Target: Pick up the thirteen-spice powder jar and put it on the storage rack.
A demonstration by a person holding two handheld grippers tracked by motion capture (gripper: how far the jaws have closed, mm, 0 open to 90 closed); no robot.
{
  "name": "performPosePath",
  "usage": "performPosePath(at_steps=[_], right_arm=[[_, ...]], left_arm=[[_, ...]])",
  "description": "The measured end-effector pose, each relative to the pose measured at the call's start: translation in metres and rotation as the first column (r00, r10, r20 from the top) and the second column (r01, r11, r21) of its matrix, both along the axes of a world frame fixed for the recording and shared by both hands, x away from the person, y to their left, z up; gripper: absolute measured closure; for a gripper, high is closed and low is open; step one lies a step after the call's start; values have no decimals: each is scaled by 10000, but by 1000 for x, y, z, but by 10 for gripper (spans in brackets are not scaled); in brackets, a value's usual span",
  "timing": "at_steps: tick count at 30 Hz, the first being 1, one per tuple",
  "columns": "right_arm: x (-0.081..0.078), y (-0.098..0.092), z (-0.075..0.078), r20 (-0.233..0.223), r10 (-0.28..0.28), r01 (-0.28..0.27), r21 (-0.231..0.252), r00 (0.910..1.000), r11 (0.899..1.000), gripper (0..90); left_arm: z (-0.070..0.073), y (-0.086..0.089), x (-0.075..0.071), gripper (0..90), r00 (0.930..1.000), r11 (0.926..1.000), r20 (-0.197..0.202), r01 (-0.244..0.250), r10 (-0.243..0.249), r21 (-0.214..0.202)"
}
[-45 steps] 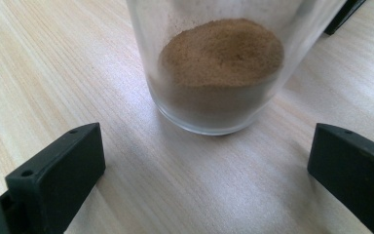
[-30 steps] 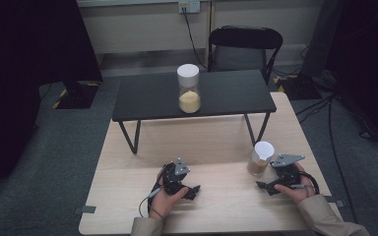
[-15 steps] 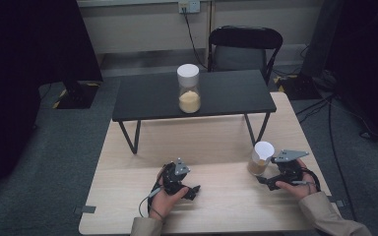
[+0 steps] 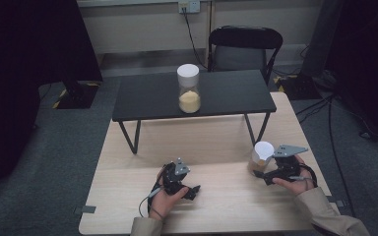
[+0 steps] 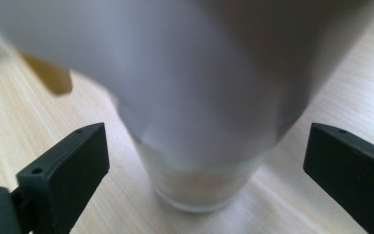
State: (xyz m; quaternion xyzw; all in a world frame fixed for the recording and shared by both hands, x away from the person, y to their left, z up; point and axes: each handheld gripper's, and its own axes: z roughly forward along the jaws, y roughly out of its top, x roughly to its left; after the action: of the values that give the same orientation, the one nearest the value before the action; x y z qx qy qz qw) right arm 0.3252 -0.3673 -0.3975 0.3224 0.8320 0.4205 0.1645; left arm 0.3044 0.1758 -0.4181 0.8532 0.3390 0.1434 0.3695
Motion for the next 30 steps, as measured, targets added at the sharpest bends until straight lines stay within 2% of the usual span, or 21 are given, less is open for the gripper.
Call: performPosePath(at_steps=[4,18,25,30], right_arm=[[3,-4,-2,93,57,-61,446,9999,9990,52],[8,-5,-11,486,298,-343,934,9984,9950,220],[8,-5,-14,755,432,-508,1014,9962,9936,300],[7,-3,-13,791,372,-448,954,9962,9944,304]], left_arm=[[0,0,0,0,10000,10000,0,8,-8,0],[0,0,0,0,10000,10000,3,19,-19,3],[0,0,0,0,10000,10000,1,20,-20,2],[0,0,0,0,10000,10000,2,20,-20,3]])
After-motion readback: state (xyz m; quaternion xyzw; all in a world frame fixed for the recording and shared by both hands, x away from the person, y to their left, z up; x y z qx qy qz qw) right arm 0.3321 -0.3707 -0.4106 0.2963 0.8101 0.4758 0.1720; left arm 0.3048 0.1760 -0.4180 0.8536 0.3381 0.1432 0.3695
